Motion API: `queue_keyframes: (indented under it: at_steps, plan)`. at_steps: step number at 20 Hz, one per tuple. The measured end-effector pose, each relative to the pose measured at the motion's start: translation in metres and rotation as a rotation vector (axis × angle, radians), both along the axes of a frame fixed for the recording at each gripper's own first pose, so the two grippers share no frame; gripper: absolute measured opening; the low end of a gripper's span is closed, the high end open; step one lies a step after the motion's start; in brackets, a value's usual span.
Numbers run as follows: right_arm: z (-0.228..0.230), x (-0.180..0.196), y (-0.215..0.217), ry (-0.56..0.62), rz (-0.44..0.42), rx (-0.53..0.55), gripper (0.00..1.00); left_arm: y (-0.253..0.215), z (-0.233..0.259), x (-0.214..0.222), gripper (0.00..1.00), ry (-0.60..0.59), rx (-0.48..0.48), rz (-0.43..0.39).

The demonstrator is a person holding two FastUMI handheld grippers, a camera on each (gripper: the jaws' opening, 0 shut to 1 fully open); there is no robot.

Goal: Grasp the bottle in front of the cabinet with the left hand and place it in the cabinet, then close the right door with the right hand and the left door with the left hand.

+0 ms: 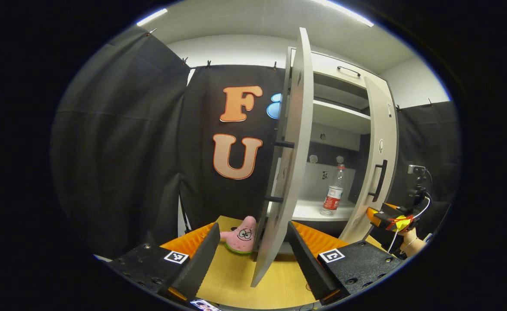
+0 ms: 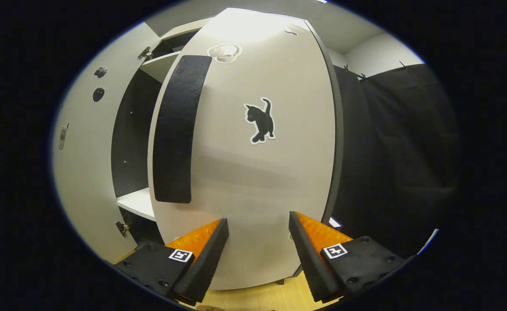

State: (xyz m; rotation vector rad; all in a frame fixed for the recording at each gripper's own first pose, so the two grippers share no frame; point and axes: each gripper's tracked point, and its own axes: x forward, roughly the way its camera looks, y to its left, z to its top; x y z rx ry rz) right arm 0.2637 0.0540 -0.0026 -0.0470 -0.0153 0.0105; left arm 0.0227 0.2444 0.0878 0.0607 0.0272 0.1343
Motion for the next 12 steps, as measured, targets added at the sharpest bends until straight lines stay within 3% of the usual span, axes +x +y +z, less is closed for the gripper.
queue_keyframes:
  at_steps: [12]
  plan:
    - [0.001,0.006,0.002,-0.005,-0.015,0.007,0.94,0.028,-0.022,0.050,0.95,0.037,-0.008,0.011]
